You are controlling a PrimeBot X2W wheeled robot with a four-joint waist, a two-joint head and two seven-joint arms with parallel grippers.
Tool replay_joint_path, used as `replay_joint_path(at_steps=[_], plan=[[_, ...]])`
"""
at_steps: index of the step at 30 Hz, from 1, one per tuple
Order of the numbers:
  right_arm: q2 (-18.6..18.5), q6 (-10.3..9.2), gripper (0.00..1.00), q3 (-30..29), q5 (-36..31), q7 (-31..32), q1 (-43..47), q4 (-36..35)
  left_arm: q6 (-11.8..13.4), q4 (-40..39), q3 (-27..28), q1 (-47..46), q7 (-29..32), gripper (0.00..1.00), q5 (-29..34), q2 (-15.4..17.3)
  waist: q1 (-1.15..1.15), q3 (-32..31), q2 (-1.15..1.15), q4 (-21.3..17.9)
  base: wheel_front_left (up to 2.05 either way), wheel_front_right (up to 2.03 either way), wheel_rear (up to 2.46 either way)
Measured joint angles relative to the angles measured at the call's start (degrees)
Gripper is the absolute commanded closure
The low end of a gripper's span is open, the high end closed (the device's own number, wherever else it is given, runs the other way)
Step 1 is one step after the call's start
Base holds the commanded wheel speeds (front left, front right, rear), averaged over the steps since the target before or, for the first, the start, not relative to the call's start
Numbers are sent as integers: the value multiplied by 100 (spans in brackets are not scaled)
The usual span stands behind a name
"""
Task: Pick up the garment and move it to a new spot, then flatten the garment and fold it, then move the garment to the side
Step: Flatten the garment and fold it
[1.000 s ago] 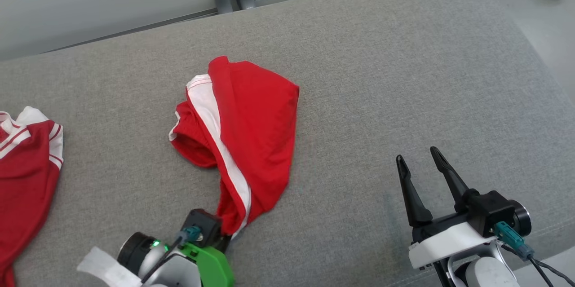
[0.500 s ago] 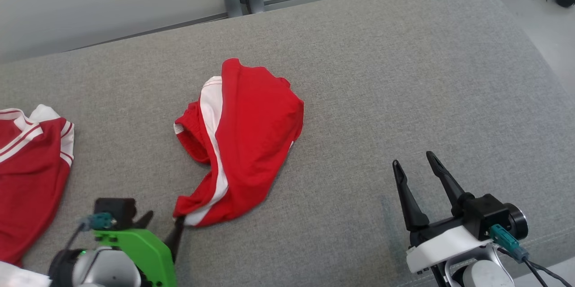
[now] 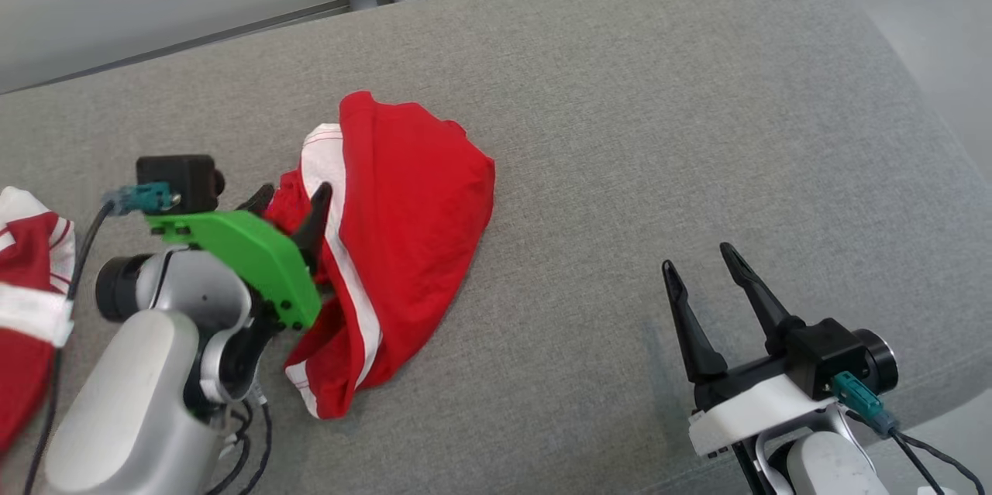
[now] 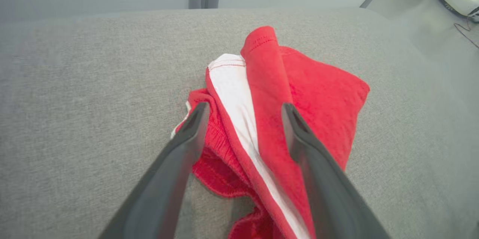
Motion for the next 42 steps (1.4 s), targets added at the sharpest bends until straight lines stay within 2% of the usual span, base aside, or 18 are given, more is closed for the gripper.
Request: replay_joint_path(at_steps=[3, 13, 14, 15, 16, 17, 20, 21, 24, 31, 35, 39, 40, 41, 42], plan=[[-7, 0, 0, -3, 0, 0, -31, 4, -147, 509, -149, -430, 89, 0, -51, -268, 0, 83, 0, -98, 0, 0, 0], [-3, 0, 0, 58, 64, 0, -171, 4, -486, 2028, -364, -1295, -5, 0, 78, -486, 0, 311, 0, -390, 0, 0, 0], [-4, 0, 0, 55, 77, 0, -190, 2, -530, 2126, -386, -1346, -21, 7, 78, -509, 0, 326, 0, -412, 0, 0, 0], [-5, 0, 0, 59, 90, 0, -202, 2, -570, 2226, -403, -1399, -55, 42, 87, -543, 0, 342, 0, -431, 0, 0, 0], [-5, 0, 0, 63, 93, 0, -207, 2, -597, 2316, -431, -1458, -89, 86, 119, -571, 0, 357, 0, -447, 0, 0, 0], [-5, 0, 0, 71, 97, 0, -214, 4, -632, 2412, -467, -1529, -104, 100, 157, -578, 0, 370, 0, -464, 0, 0, 0], [-5, 0, 0, 100, 111, 0, -231, 15, -694, 2591, -506, -1652, -205, 100, 226, -581, 0, 385, 0, -504, 0, 0, 0], [-3, 0, 0, 143, 143, 0, -277, 19, -809, 2700, -559, -1814, -314, 100, 307, -567, 0, 396, 0, -562, 0, 0, 0], [-3, 0, 0, 148, 157, 0, -320, 15, -937, 2711, -670, -2039, -368, 100, 380, -613, 0, 400, 0, -625, 0, 0, 0], [-5, 0, 0, 126, 311, 0, -289, 23, -1399, 2508, -1316, -2650, -177, 100, 565, -1136, 0, 395, 0, -868, 0, 0, 0], [-8, 0, 0, 146, 464, 0, -268, 16, -1502, 2449, -1772, -2712, -19, 100, 587, -1483, 0, 411, 0, -1047, 0, 0, 0], [-7, 0, 0, 170, 567, 0, -253, 13, -1537, 2597, -2135, -2590, -8, 100, 613, -1564, 0, 460, 0, -1235, 0, 0, 0], [-7, 0, 0, 171, 590, 0, -238, 13, -1549, 2657, -2185, -2486, -34, 91, 612, -1573, 0, 477, 0, -1279, 0, 0, 0], [-7, 0, 0, 160, 604, 0, -220, 14, -1550, 2727, -2212, -2383, -98, 55, 610, -1588, 0, 496, 0, -1317, 0, 0, 0], [-8, 0, 0, 146, 606, 0, -208, 19, -1550, 2804, -2243, -2306, -170, 2, 611, -1593, 0, 519, 0, -1348, 0, 0, 0]])
